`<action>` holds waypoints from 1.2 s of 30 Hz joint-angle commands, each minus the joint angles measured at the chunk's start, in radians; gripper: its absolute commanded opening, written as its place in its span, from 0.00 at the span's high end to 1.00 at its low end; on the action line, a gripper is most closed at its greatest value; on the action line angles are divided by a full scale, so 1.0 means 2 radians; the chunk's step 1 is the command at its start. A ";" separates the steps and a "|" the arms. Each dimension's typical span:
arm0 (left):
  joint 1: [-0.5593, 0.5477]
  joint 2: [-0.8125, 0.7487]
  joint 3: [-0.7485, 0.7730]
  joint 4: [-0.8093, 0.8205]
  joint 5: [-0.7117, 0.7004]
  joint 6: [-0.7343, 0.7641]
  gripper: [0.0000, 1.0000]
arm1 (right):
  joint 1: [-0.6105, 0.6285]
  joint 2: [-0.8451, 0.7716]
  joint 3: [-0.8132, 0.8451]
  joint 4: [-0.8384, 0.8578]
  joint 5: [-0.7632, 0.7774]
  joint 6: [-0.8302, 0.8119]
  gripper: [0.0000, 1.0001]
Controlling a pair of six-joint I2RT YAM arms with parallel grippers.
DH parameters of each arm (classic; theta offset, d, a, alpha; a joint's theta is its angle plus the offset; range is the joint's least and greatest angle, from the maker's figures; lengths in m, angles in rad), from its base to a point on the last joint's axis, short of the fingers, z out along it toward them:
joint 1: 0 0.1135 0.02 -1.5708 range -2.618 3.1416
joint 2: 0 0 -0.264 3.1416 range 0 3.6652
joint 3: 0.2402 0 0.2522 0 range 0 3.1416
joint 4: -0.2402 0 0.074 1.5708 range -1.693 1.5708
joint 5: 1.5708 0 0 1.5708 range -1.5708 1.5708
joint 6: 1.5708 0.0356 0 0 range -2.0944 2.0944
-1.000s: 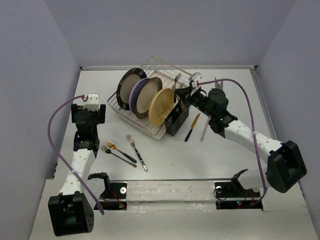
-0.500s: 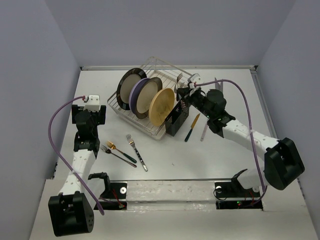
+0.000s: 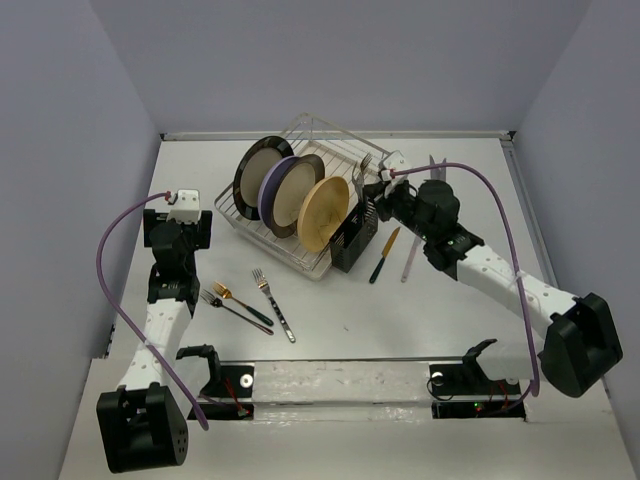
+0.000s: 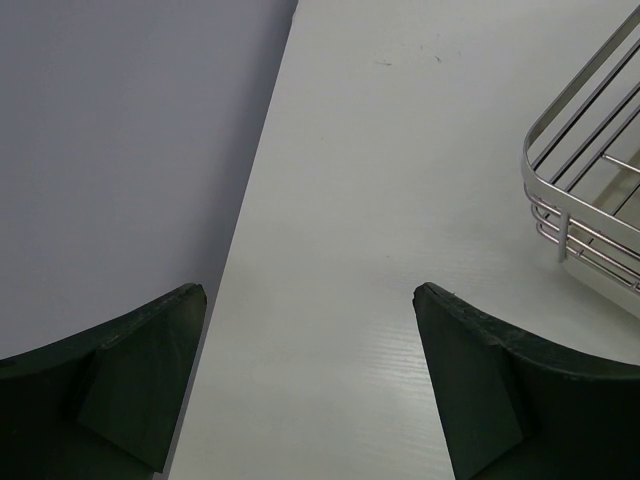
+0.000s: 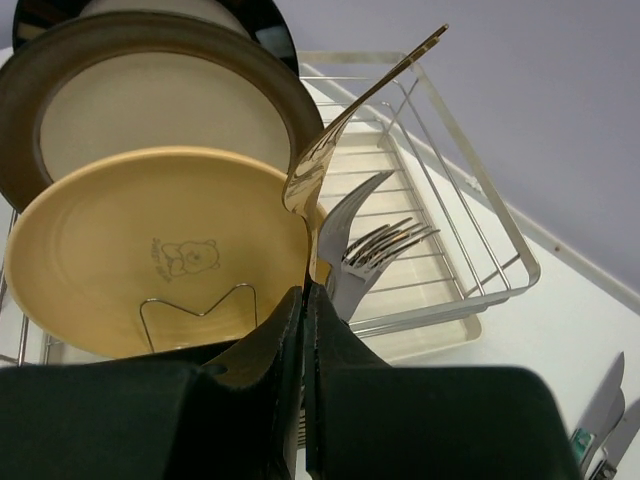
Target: Sort the eating utensils into containers
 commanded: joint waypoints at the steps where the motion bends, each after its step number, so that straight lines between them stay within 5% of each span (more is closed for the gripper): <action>1: 0.002 -0.003 -0.006 0.029 -0.003 0.004 0.01 | 0.002 0.009 0.002 -0.004 0.012 -0.001 1.00; 10: 0.002 -0.007 -0.011 0.030 -0.002 0.006 0.01 | 0.002 0.062 0.010 0.003 0.018 0.001 0.98; 14: 0.002 -0.007 -0.014 0.034 -0.003 0.007 0.01 | 0.002 0.066 0.005 0.002 0.032 0.009 0.75; 17: 0.002 -0.009 -0.015 0.034 -0.004 0.007 0.01 | 0.002 0.055 0.000 -0.001 0.045 0.015 0.48; 25: 0.002 -0.010 -0.019 0.035 -0.002 0.009 0.01 | 0.002 0.016 0.033 -0.045 0.091 0.025 0.29; 30: 0.002 0.005 -0.026 0.053 0.005 0.007 0.01 | -0.071 0.032 0.136 -0.169 0.128 0.087 0.27; 36: 0.002 0.015 -0.025 0.076 0.002 -0.006 0.01 | -0.217 0.085 0.184 -0.247 0.053 0.156 0.27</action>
